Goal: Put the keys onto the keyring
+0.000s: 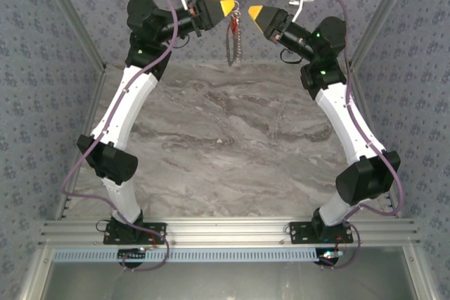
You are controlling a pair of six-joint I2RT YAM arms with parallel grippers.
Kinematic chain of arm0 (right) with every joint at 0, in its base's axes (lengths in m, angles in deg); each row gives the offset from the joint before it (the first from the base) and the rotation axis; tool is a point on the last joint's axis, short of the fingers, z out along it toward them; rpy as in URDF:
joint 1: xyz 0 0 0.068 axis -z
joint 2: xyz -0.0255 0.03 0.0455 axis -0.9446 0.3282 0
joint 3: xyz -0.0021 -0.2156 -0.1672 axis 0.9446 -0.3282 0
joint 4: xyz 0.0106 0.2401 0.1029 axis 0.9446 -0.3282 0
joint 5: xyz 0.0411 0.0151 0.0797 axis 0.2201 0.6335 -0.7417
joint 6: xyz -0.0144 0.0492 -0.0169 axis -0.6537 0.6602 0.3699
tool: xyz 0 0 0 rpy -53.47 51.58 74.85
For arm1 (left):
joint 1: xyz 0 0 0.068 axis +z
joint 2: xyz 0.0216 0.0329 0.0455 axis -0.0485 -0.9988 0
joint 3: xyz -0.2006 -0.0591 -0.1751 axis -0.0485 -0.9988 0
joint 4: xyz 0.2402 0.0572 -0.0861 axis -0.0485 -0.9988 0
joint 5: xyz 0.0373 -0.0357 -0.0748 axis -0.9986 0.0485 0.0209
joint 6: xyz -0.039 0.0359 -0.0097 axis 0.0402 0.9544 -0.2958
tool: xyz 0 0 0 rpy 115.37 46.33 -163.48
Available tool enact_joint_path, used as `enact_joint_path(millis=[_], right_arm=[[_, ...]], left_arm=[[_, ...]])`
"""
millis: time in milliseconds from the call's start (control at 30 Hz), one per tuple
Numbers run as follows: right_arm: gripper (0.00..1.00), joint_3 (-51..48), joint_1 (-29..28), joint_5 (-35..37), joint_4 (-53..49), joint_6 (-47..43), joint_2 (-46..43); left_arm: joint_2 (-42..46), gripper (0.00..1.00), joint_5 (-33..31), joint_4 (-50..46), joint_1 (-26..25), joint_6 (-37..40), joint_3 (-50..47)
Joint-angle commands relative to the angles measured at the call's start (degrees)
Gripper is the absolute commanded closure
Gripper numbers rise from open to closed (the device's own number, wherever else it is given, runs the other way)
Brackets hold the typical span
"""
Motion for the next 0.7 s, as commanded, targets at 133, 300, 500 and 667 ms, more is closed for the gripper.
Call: enact_joint_path(millis=[133,300,500,667], right_arm=[[0.6,3.4,-1.7,-1.4,2.9,0.4,-0.3],[0.62,3.8,-2.3,-1.8,3.4,1.0,0.8],[0.64,4.0,-3.3,-2.3,3.7,1.6,1.9],[0.69,4.0,-3.6,-2.5,3.9,1.8,2.5]], left_arm=[[-0.4,1.0,0.9,2.8,-0.4,-0.4,2.8],[-0.4,1.0,0.8,2.9,-0.4,-0.4,2.9],[-0.6,1.0,0.8,3.0,-0.4,-0.4,3.1],[-0.6,1.0,0.6,3.0,-0.4,-0.6,3.1]])
